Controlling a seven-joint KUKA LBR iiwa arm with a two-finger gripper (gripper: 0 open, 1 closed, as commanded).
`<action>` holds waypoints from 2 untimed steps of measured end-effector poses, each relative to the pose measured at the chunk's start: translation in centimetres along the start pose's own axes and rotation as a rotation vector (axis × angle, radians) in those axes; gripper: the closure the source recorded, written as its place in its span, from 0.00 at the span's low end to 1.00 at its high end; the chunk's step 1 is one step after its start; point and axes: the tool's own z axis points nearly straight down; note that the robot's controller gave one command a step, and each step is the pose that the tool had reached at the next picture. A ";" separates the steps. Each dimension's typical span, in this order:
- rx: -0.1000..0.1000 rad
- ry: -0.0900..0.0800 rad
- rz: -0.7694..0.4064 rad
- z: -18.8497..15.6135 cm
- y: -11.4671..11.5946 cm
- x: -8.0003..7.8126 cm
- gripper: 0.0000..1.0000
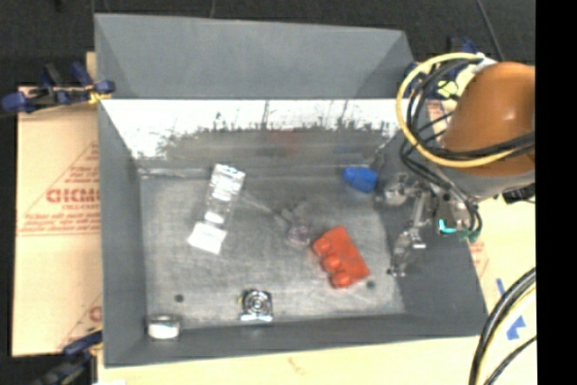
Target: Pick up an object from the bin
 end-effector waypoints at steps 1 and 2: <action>0.002 -0.012 -0.118 9.2 4.7 -4.9 0.00; -0.001 -0.020 -0.391 9.9 6.0 -4.5 0.00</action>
Offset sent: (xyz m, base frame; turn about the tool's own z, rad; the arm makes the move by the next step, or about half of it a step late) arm 0.0493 0.0531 -0.1083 -0.1201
